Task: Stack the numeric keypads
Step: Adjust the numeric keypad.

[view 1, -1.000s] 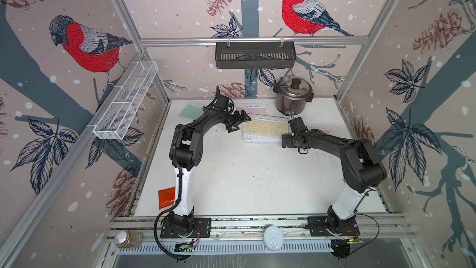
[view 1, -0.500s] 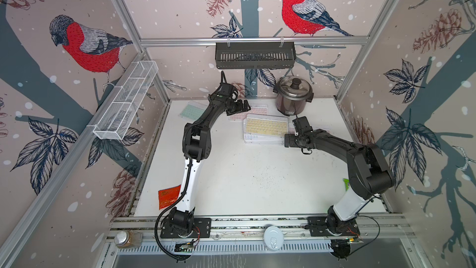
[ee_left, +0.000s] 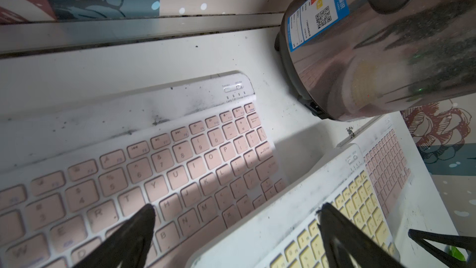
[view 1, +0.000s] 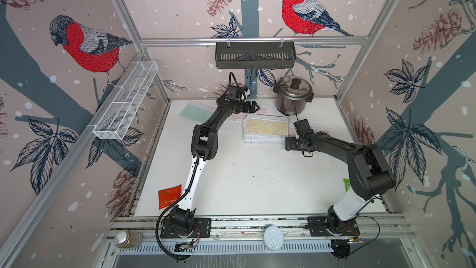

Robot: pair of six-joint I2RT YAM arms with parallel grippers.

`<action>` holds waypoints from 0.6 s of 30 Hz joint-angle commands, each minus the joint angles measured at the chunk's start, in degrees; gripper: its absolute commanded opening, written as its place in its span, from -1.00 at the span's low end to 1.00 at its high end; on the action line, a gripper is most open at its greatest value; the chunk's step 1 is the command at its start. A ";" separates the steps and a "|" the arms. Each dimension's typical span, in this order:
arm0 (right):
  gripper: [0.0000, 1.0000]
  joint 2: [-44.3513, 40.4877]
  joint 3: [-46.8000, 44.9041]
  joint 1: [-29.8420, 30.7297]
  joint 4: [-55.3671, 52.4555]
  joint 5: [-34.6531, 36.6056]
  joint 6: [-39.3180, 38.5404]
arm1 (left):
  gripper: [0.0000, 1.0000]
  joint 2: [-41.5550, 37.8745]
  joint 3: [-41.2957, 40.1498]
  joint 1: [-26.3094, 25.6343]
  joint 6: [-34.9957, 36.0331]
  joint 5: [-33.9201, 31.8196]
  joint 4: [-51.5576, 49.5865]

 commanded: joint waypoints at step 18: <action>0.99 -0.20 -2.53 -1.57 3.10 -2.45 0.43 | 0.98 1.73 -0.05 -2.86 5.12 1.63 2.12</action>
